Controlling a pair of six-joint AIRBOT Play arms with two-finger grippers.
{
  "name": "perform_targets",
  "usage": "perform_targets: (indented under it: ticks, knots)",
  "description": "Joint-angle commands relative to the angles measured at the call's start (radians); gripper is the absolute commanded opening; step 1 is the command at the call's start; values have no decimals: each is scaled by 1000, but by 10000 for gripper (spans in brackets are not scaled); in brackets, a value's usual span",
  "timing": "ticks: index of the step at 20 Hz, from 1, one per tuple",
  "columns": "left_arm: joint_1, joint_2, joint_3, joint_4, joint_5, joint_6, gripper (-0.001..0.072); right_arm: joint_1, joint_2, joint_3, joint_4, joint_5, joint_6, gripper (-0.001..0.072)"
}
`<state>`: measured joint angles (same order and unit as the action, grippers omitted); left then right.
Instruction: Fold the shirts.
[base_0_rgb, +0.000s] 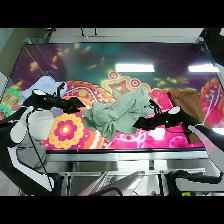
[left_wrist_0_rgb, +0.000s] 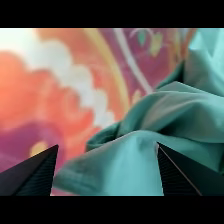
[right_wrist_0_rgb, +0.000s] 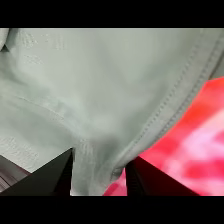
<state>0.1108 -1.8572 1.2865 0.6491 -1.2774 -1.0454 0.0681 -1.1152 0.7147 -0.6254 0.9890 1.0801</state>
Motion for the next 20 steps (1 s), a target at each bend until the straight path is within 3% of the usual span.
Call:
perform_targets:
  ticks: [1, 2, 3, 5, 7, 8, 9, 11, 12, 15, 16, 20]
  knots:
    - [-49, -75, 64, 10, -66, -3, 624, 15, -11, -2, 13, -23, -18, 327]
    - [-60, -78, 76, 10, -86, -3, 496, 15, -11, -2, 13, -23, -18, 316]
    - [-67, -77, 85, 10, -111, -3, 455, 15, -11, -2, 13, -23, -18, 315]
    - [-71, -77, 107, 9, -193, -4, 453, 15, -11, -1, 13, -24, -26, 210]
    - [-61, -73, 115, 10, -286, -21, 435, 14, -8, -1, 13, -20, -31, 194]
    - [-51, -61, 102, 11, -312, -19, 241, 14, -1, -1, 18, -19, -37, 117]
    - [-38, -42, 79, 12, -320, -8, 113, 14, 10, -1, 20, -19, -37, 84]
    - [-11, -9, 32, 11, -319, 2, 110, 14, 37, 0, 20, -20, -37, 81]
    - [5, 9, 10, 9, -319, 6, 109, 14, 51, 1, 20, -21, -37, 13]
    - [34, 66, -53, 2, -324, 34, 103, 14, 104, 12, 20, -21, -45, 17]
    - [40, 87, -66, 2, -335, 48, 15, 13, 125, 28, 19, -21, -48, 17]
    - [42, 197, -142, 6, -309, 89, 15, -10, 226, 115, 19, -15, -47, 16]
